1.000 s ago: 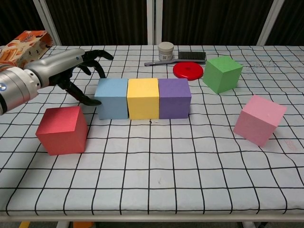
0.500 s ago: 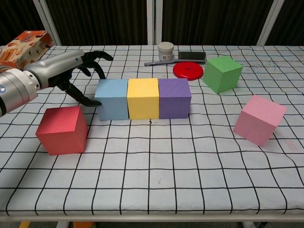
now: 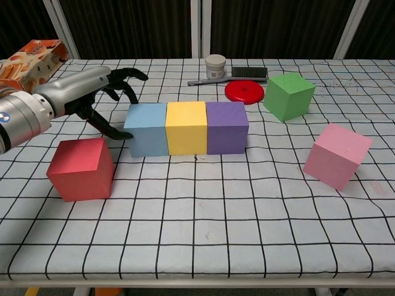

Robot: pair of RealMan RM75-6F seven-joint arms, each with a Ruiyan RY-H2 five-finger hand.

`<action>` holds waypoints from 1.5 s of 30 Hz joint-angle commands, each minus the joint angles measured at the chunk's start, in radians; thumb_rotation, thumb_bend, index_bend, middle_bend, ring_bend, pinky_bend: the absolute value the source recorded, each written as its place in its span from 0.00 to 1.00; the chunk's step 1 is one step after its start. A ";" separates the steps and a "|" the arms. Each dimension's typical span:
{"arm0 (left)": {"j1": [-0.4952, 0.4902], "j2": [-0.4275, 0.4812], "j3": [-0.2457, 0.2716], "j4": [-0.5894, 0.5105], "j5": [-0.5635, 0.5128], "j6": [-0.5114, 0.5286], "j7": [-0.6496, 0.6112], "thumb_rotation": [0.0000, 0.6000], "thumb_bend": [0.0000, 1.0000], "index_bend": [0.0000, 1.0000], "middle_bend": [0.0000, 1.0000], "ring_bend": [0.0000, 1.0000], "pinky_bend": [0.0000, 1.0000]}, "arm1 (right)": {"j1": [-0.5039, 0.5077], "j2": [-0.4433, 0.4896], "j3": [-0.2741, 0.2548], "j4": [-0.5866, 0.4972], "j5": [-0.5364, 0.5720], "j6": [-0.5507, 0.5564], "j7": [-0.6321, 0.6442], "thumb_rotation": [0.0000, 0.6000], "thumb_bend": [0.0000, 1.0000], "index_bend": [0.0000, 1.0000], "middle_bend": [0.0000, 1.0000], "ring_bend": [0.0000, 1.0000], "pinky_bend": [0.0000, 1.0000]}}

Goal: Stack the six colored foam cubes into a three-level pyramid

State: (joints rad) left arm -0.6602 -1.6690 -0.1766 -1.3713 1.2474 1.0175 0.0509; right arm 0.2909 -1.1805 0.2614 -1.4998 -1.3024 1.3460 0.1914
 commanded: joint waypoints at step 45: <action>0.012 0.038 0.015 -0.034 -0.017 -0.012 0.035 1.00 0.07 0.11 0.21 0.13 0.24 | 0.000 0.001 -0.005 0.001 0.003 -0.011 -0.005 1.00 0.06 0.00 0.14 0.00 0.00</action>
State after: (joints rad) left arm -0.6504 -1.6367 -0.1641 -1.3999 1.2370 1.0080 0.0773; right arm 0.2906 -1.1798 0.2570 -1.4987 -1.2993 1.3353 0.1861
